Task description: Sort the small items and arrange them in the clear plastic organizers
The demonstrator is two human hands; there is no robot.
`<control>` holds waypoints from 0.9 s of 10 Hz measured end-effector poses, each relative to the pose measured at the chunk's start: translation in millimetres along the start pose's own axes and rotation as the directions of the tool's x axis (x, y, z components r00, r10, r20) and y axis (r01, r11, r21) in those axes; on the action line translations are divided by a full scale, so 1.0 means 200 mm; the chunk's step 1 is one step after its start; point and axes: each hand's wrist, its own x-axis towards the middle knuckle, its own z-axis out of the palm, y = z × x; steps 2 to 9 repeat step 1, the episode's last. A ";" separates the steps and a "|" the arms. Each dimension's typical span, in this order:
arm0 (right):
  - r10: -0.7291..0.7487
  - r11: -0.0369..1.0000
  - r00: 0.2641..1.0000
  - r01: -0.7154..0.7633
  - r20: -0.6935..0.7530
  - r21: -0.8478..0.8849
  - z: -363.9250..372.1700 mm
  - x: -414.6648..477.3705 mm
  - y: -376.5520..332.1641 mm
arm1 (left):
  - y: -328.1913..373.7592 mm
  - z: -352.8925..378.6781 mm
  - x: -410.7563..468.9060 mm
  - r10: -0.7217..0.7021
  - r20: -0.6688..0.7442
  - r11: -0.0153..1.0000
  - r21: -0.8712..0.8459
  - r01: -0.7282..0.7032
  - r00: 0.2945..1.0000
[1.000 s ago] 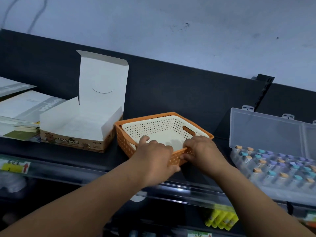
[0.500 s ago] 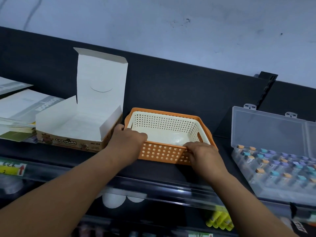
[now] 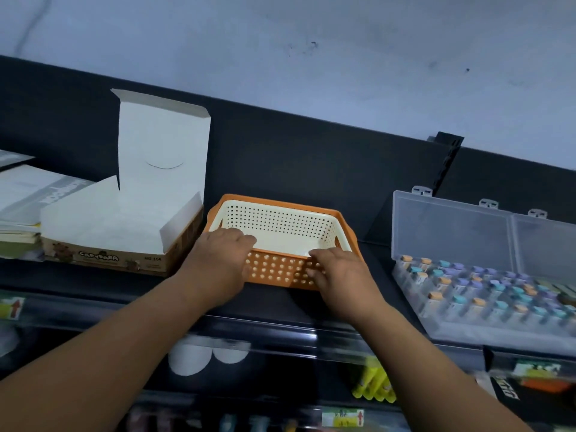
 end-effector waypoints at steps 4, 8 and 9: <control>-0.035 0.999 0.999 0.035 -0.004 0.034 -0.05 -0.06 0.04 | 0.12 -0.06 0.00 -0.045 0.032 0.997 -0.054 0.046 0.998; -0.035 0.999 0.999 0.035 -0.004 0.034 -0.05 -0.06 0.04 | 0.12 -0.06 0.00 -0.045 0.032 0.997 -0.054 0.046 0.998; -0.035 0.999 0.999 0.035 -0.004 0.034 -0.05 -0.06 0.04 | 0.12 -0.06 0.00 -0.045 0.032 0.997 -0.054 0.046 0.998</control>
